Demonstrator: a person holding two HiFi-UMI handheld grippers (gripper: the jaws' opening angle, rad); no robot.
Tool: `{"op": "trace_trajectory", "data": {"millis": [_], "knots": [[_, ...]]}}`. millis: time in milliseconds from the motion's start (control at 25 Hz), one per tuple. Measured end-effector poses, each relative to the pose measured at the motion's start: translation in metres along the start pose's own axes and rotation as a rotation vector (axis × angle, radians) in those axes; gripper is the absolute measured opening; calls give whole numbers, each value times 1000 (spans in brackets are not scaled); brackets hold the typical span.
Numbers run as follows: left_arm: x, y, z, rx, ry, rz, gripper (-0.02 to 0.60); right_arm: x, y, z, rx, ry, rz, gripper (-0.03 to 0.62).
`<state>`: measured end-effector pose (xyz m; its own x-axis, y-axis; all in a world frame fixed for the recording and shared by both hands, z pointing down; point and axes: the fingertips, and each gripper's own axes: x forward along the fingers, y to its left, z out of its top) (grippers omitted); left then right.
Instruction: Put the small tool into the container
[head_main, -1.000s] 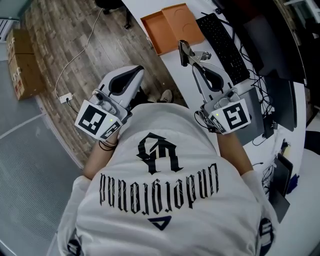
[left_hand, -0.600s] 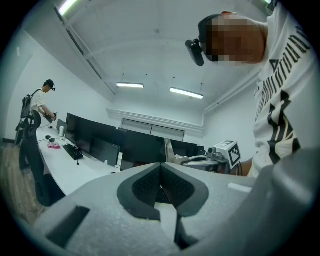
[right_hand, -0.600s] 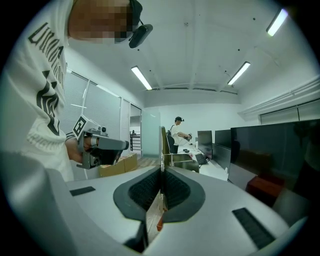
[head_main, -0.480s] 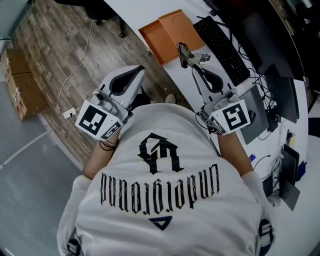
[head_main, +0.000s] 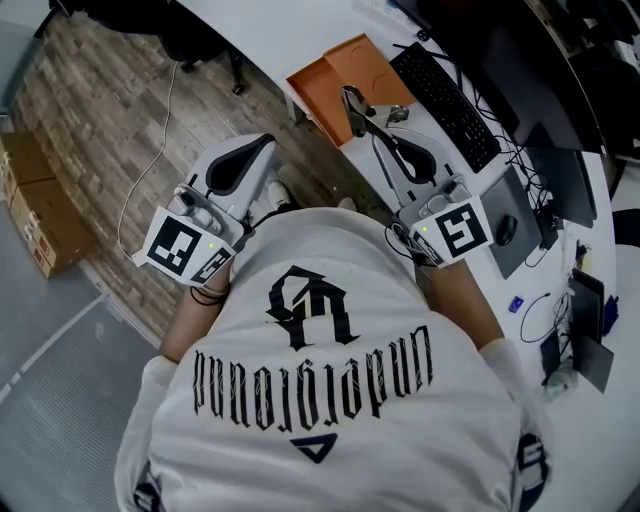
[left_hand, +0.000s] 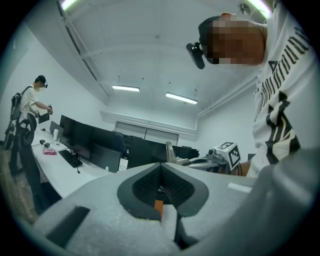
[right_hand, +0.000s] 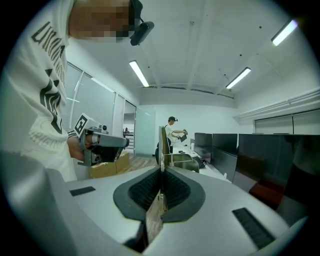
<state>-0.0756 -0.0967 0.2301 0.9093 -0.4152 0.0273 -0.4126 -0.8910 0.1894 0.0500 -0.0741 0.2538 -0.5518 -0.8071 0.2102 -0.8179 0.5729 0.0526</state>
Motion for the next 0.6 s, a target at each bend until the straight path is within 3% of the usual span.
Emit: {"op": "trace_trajectory", "data": {"millis": [600], "knots": [[-55,52,5,-24,-31,-83,14,54,58,12,-5,21,-63,15]]}}
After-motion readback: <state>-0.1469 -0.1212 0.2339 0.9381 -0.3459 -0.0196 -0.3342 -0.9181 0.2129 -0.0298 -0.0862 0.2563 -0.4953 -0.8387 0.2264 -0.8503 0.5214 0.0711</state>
